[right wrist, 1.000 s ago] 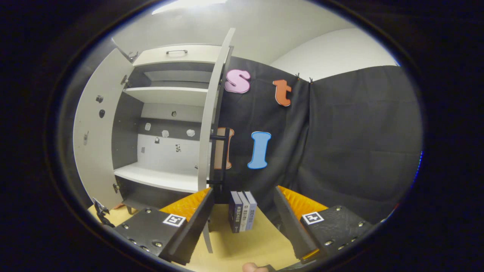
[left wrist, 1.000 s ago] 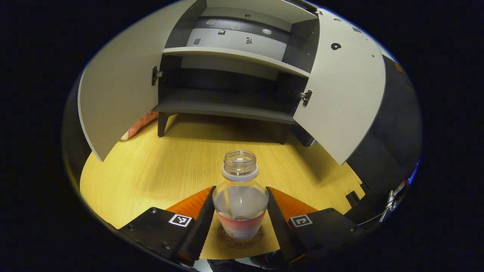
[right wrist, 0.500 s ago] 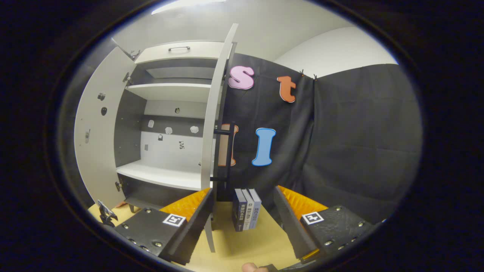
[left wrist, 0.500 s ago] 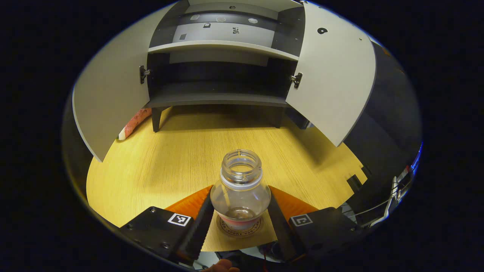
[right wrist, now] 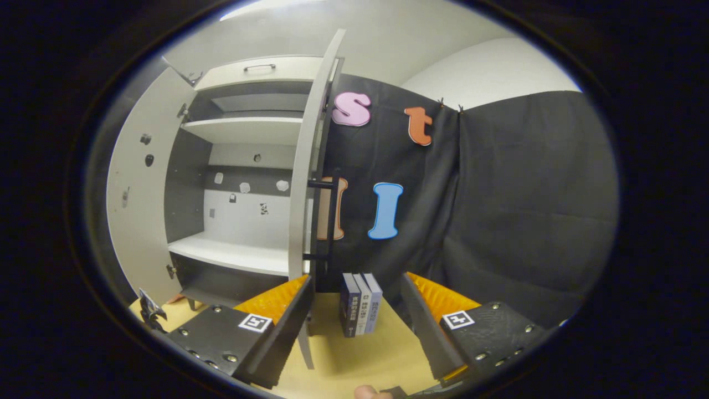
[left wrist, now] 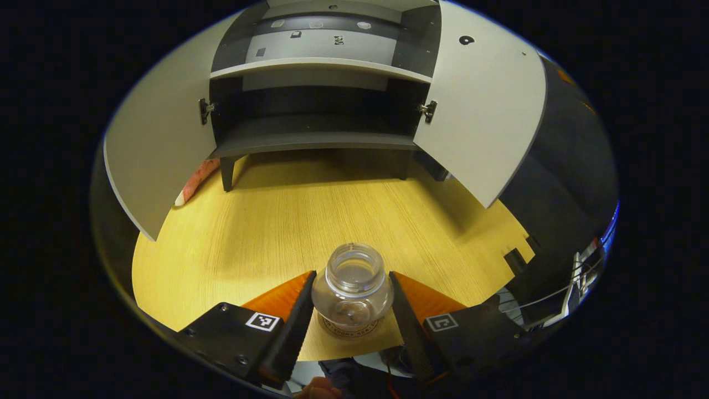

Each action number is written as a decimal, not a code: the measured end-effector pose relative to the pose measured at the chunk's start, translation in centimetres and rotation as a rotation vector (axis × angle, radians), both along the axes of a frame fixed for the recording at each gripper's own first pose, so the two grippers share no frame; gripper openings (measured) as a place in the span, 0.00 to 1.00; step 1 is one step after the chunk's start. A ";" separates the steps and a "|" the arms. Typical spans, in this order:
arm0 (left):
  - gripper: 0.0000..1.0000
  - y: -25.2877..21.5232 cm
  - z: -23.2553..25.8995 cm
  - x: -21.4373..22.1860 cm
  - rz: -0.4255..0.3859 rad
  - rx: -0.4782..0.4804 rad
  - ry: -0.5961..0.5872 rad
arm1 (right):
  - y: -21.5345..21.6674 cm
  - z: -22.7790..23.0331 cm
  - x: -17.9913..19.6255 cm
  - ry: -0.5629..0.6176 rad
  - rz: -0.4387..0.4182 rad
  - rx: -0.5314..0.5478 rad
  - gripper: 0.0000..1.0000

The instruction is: Grasp the bottle in the cabinet with the left hand and place it on the coaster, then close the right door with the right hand and the left door with the left hand.

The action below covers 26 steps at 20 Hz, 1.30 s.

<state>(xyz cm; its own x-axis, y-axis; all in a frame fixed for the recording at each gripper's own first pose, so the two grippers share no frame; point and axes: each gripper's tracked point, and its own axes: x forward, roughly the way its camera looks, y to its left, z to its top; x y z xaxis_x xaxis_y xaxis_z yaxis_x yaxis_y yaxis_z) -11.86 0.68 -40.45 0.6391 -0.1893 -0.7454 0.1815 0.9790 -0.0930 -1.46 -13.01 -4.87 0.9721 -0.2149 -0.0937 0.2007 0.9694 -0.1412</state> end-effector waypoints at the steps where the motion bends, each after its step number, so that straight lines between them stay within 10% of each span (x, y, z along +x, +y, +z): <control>1: 0.81 -0.2 0.2 0.0 -0.011 0.005 -0.001 | -0.1 -0.1 0.1 0.001 -0.001 0.000 0.96; 26: 0.80 -0.5 2.8 0.1 -0.027 0.029 -0.032 | 0.3 -0.9 0.5 0.015 0.016 0.016 0.94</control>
